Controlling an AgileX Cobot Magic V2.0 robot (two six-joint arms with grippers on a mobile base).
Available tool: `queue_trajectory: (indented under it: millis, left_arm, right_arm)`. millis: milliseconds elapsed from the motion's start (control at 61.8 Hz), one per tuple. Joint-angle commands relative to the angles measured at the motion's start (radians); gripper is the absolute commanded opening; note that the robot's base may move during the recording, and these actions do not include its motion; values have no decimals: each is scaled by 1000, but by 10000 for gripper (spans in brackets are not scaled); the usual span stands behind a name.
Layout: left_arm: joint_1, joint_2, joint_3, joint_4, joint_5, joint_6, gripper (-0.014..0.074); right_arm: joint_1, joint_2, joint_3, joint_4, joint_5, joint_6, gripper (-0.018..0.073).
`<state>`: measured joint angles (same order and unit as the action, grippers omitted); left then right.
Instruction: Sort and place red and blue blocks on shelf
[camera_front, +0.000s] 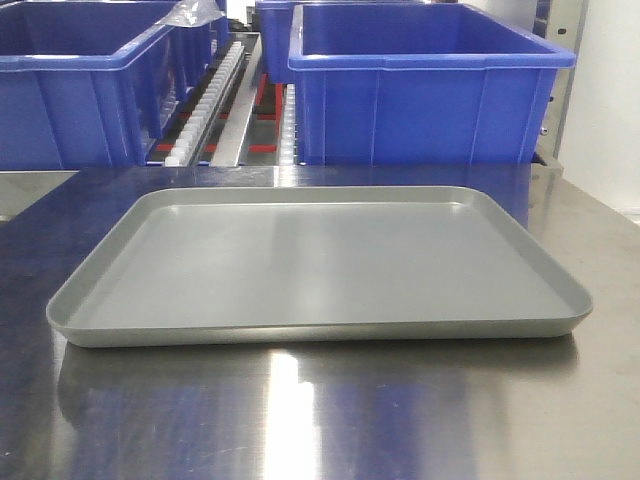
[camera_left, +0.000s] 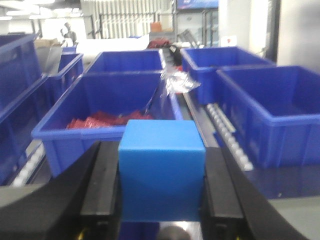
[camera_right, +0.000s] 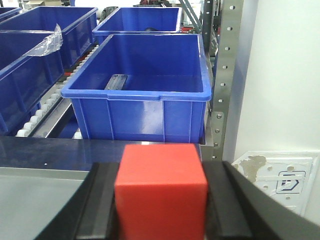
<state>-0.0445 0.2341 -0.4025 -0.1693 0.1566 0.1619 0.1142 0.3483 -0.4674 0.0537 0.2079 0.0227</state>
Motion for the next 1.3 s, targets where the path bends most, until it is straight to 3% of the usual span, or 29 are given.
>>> queue_trajectory:
  millis: [0,130,259,1279]
  left_arm:
    - [4,21,-26,-7,-75,-1,127]
    - [4,48,-26,-8,-75,-1,127]
    - [4,64,-26,-8,-75,-58,127]
    - [4,64,-26,2,-73,-57,125]
  right_arm:
    - [-6,4,-26,1,-86,-8,50]
    - [-6,4,-26,1,-86,-8,50]
    - [-6,4,-26,1,-86,-8,50]
    - [-6,4,-26,1,-86,-8,50]
